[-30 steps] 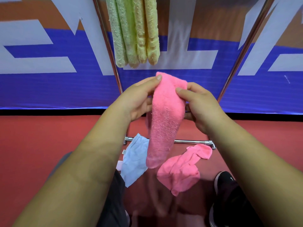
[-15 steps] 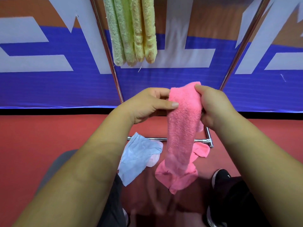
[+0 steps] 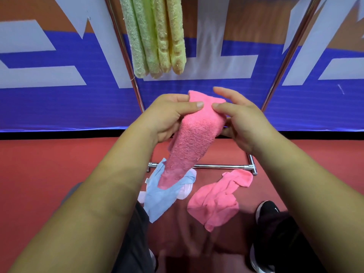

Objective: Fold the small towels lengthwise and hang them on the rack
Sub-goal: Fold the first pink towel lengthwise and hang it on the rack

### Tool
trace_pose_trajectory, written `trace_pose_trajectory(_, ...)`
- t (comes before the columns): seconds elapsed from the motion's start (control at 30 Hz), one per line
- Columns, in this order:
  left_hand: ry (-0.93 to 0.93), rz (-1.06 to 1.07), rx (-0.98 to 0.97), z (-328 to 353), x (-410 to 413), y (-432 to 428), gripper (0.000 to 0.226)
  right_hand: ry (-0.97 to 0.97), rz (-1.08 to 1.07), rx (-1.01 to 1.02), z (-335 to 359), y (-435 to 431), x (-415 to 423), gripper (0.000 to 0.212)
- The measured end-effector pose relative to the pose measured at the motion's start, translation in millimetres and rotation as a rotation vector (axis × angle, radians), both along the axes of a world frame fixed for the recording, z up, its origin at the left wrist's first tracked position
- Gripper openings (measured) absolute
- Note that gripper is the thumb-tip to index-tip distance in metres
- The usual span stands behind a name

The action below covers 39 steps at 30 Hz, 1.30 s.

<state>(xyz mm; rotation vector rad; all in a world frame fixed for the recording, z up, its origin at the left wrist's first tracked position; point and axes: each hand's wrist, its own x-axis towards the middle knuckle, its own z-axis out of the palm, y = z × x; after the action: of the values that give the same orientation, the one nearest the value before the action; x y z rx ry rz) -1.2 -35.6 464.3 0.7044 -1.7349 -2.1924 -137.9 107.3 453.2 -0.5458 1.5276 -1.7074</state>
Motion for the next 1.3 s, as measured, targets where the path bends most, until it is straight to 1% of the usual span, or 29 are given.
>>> trace_pose_trajectory(0.07, 0.025, 0.013, 0.014, 3.0, 3.6, -0.3, 0.033, -0.014, 0.014, -0.054, -1.0, -2.6, 2.6, 0.046)
trace_pose_trajectory(0.1, 0.023, 0.036, -0.009, 3.4, 5.1, -0.5, 0.032, -0.017, 0.021, -0.075, -1.2, -3.8, 4.8, 0.047)
trace_pose_trajectory(0.13, 0.001, 0.074, -0.079, 3.6, 5.8, -1.1, 0.03, -0.017, 0.022, -0.088, -1.7, -5.0, 7.1, 0.048)
trace_pose_trajectory(0.17, -0.055, 0.129, -0.212, 4.2, 6.0, -1.7, 0.028, -0.015, 0.02, -0.096, -1.9, -6.0, 9.3, 0.048)
trace_pose_trajectory(0.27, -0.357, 0.344, -0.752, 0.8, 7.1, -2.9, 0.035, 0.033, 0.003, -0.098, -0.6, -8.6, 13.9, 0.05)
trace_pose_trajectory(0.3, -0.427, 0.385, -0.864, 0.1, 8.6, -2.1, 0.032, 0.054, -0.016, -0.096, 0.9, -8.9, 14.8, 0.051)
trace_pose_trajectory(0.33, -0.477, 0.353, -0.911, -1.0, 10.1, 0.0, 0.03, 0.07, -0.044, -0.096, 2.2, -9.0, 15.4, 0.051)
trace_pose_trajectory(0.37, -0.507, 0.25, -0.902, -2.5, 10.9, 4.6, 0.03, 0.083, -0.073, -0.097, 3.1, -9.2, 15.6, 0.051)
trace_pose_trajectory(0.43, -0.504, 0.01, -0.782, -9.5, 12.9, 21.4, 0.029, 0.109, -0.125, -0.101, 5.3, -9.4, 15.8, 0.051)
trace_pose_trajectory(0.47, -0.484, -0.061, -0.734, -11.8, 13.4, 32.0, 0.027, 0.122, -0.148, -0.104, 7.6, -9.4, 16.7, 0.051)
trace_pose_trajectory(0.5, -0.474, -0.084, -0.74, -15.0, 12.7, 39.8, 0.027, 0.132, -0.169, -0.106, 10.1, -9.3, 17.5, 0.052)
trace_pose_trajectory(0.57, -0.462, -0.063, -0.872, -26.3, 5.2, 45.0, 0.036, 0.144, -0.204, -0.102, 14.3, -9.3, 19.8, 0.054)
trace_pose_trajectory(0.63, -0.47, 0.008, -0.98, -33.0, -3.0, 42.3, 0.037, 0.143, -0.227, -0.101, 17.5, -9.1, 22.0, 0.056)
trace_pose_trajectory(0.73, -0.467, 0.105, -1.087, -37.3, -11.0, 32.4, 0.025, 0.148, -0.234, -0.118, 23.4, -8.0, 26.2, 0.061)
trace_pose_trajectory(0.8, -0.518, 0.145, -1.157, -37.4, -11.3, 27.6, 0.017, 0.164, -0.226, -0.111, 24.6, -8.5, 26.2, 0.065)
trace_pose_trajectory(0.87, -0.572, 0.158, -1.198, -38.7, -8.8, 22.2, 0.012, 0.263, -0.236, -0.055, 19.3, -10.6, 21.7, 0.073)
trace_pose_trajectory(0.97, -0.622, 0.165, -1.195, -36.5, -4.1, 16.7, 0.015, 0.541, -0.261, 0.061, 8.1, -12.1, 14.1, 0.08)
trace_pose_trajectory(1.03, -0.645, 0.167, -1.173, -34.5, -2.2, 13.5, 0.018, 0.665, -0.264, 0.101, 4.8, -11.7, 13.7, 0.075)
trace_pose_trajectory(1.13, -0.668, 0.167, -1.162, -32.1, 1.5, 8.8, 0.021, 0.844, -0.323, 0.18, 4.6, -10.9, 15.4, 0.062)
trace_pose_trajectory(1.23, -0.696, 0.175, -1.221, -26.2, 6.5, 7.3, 0.011, 0.903, -0.362, 0.279, 0.5, -9.3, 11.5, 0.051)
trace_pose_trajectory(1.3, -0.706, 0.188, -1.248, -21.5, 10.3, 5.7, 0.013, 0.927, -0.397, 0.369, -0.3, -7.9, 6.7, 0.042)
